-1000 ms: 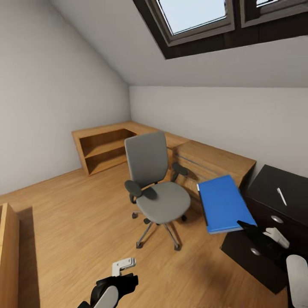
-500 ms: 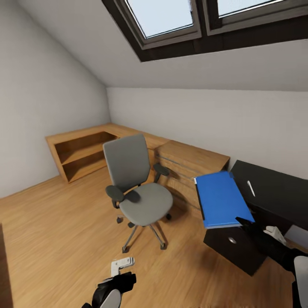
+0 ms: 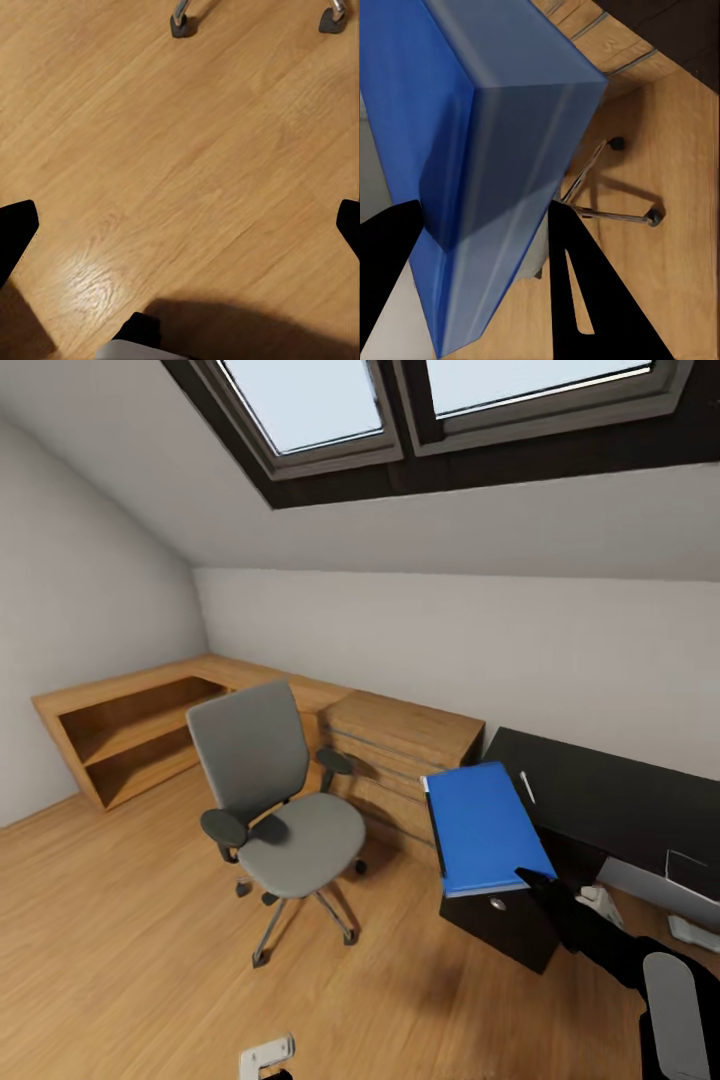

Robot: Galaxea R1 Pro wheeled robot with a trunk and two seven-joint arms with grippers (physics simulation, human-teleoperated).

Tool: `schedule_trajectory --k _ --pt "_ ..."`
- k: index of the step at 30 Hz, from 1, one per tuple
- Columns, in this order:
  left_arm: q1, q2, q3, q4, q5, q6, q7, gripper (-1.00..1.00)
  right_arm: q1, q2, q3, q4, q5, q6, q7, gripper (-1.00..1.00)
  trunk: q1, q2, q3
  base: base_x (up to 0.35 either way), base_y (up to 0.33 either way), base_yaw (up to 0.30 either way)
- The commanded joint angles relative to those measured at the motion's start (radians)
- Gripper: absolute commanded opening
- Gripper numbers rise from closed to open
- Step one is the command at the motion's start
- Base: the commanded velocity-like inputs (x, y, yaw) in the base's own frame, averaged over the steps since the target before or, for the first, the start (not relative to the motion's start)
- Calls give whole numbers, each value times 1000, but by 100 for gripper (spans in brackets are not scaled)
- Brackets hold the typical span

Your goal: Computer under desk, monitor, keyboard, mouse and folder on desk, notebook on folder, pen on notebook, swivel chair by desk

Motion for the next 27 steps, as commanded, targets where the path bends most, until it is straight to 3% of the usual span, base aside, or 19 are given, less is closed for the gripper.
schedule_trajectory --k 1,4,5,10,16,27 --pt "-1 0 -16 57 3 -46 -54 100 -1 3 -1 9 -5 6 -5 -100 -4 7 2 0 0 -238" --pt "-1 0 -22 141 2 -112 -147 100 0 1 0 43 -7 7 -4 -100 -15 28 12 0 0 -100" --pt "-1 0 -22 145 2 -115 -151 100 0 0 0 48 -7 7 -4 -100 -19 35 15 0 0 -16" --pt "-1 0 -25 153 2 -120 -156 100 0 -2 0 43 -10 7 -3 -100 -38 70 30 0 0 -4" --pt "-1 0 -25 153 2 -119 -156 100 0 -4 -1 42 -10 7 -3 -100 -38 70 30 0 0 0" --pt "-1 -1 -28 156 1 -120 -158 100 0 -5 -5 45 -6 1 -2 -100 -38 70 30 4 222 -268"
